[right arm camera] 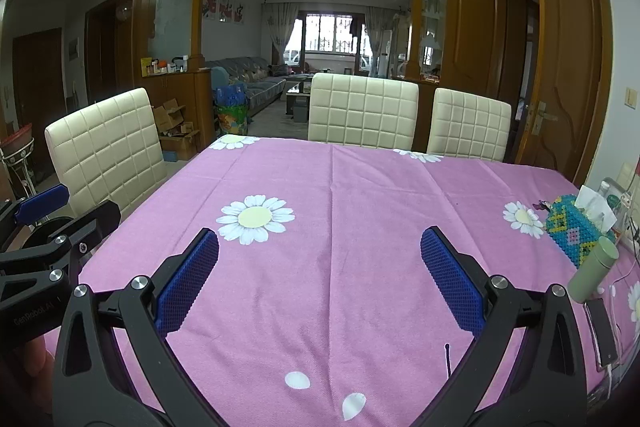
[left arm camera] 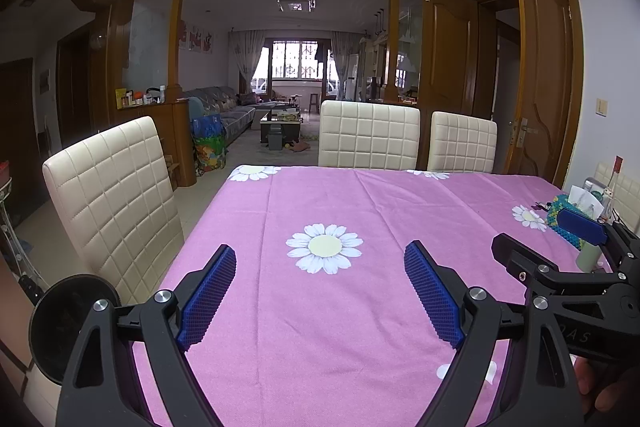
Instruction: Collect trash
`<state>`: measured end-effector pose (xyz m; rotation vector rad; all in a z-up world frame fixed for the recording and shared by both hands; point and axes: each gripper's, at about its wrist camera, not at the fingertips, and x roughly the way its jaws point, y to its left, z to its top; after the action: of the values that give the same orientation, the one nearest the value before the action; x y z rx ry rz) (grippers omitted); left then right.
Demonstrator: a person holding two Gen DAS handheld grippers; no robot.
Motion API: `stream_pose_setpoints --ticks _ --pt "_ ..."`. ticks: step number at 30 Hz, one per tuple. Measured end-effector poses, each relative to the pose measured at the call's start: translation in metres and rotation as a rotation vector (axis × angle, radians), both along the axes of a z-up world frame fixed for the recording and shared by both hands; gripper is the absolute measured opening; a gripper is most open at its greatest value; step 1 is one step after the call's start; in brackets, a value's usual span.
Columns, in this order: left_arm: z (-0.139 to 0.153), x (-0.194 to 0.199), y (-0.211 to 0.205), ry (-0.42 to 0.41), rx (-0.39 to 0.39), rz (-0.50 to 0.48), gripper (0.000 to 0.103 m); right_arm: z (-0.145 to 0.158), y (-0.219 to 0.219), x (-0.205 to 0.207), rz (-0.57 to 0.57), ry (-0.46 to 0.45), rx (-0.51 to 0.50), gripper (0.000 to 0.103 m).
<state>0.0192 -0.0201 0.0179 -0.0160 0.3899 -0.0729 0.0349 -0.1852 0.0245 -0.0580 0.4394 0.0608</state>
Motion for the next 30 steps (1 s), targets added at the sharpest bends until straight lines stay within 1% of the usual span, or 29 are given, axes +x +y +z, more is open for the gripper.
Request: stream_pose_setpoints --ticks 4,8,13,30 --pt "-0.0004 -0.0005 -0.0013 -0.001 0.0 -0.002 0.084 -0.0007 -0.0002 0.0002 0.0 0.0 -0.001 0.1" --pt "-0.0004 -0.0022 -0.0046 -0.008 0.02 0.014 0.084 -0.0007 -0.0005 0.0001 0.0 0.001 0.002 0.1" --pt "-0.0003 -0.0004 -0.0026 0.005 0.001 0.009 0.084 -0.0005 -0.0003 0.0 0.001 0.0 0.0 0.1" --pt "-0.0016 0.0 0.0001 0.007 0.001 0.003 0.084 -0.0018 0.0011 -0.0006 0.002 0.003 -0.001 0.1"
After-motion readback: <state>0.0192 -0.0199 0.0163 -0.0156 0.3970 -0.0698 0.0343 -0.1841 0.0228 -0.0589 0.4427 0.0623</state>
